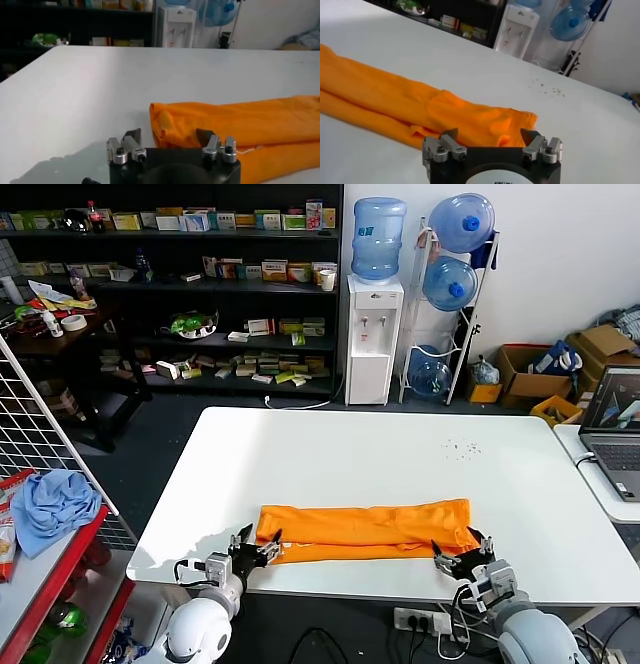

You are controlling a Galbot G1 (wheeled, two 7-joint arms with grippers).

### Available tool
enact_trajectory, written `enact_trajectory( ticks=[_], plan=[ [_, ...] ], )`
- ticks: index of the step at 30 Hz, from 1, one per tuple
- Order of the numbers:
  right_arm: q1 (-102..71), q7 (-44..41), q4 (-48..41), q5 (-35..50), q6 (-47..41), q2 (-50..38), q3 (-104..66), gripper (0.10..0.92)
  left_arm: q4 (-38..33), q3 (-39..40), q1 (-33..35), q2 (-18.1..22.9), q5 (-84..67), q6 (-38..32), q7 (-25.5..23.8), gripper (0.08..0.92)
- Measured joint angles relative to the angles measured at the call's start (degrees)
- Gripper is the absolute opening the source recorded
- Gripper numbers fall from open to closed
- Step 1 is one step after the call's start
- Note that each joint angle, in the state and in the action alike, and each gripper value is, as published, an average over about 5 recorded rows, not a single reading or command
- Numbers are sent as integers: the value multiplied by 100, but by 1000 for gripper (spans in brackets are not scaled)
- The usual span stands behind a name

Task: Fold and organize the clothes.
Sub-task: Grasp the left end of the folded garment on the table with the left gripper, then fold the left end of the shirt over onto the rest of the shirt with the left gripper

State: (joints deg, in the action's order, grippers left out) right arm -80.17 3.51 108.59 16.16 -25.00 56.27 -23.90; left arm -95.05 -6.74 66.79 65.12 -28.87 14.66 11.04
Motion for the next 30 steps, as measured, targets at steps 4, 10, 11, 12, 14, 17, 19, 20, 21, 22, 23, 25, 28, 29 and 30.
enact_trajectory(
  ticks=[4, 10, 11, 12, 14, 17, 19, 20, 21, 22, 23, 25, 28, 29, 30],
  plan=[
    [-1, 8, 21, 11, -19, 0, 8, 823, 39, 2, -16, -2, -118, 59, -5, 590],
    [-12, 14, 57, 18, -50, 2, 23, 823, 7, -5, -5, -49, -247, 142, -32, 416],
    [-11, 16, 64, 21, -54, 4, 24, 823, -2, -7, -2, -58, -268, 158, -38, 382],
    [-10, 20, 70, 25, -59, 5, 26, 823, -12, -8, 0, -67, -289, 173, -43, 356],
    [-6, 26, 80, 35, -69, 8, 27, 823, -32, -6, 2, -82, -327, 203, -54, 295],
    [-2, 32, 88, 48, -84, 7, 29, 823, -67, -3, -1, -106, -380, 254, -70, 209],
    [0, 33, 91, 53, -91, 7, 29, 823, -95, -6, -2, -130, -416, 290, -78, 164],
    [2, 33, 94, 56, -94, 7, 30, 823, -111, -11, 0, -144, -434, 308, -81, 144],
    [6, 34, 99, 57, -96, 8, 32, 823, -128, -18, 2, -159, -452, 326, -83, 132],
    [11, 34, 103, 59, -98, 9, 34, 823, -146, -29, 7, -176, -471, 345, -83, 130],
    [18, 35, 108, 59, -99, 10, 38, 823, -165, -42, 12, -194, -489, 363, -83, 127],
    [35, 37, 116, 59, -101, 14, 47, 823, -206, -80, 22, -242, -528, 401, -81, 127],
    [63, 39, 125, 50, -101, 28, 68, 823, -249, -176, 34, -352, -582, 460, -72, 127],
    [73, 40, 126, 44, -99, 36, 77, 823, -254, -222, 37, -401, -598, 479, -67, 127],
    [81, 40, 127, 37, -97, 44, 85, 823, -253, -275, 37, -456, -612, 495, -62, 127]
  ],
)
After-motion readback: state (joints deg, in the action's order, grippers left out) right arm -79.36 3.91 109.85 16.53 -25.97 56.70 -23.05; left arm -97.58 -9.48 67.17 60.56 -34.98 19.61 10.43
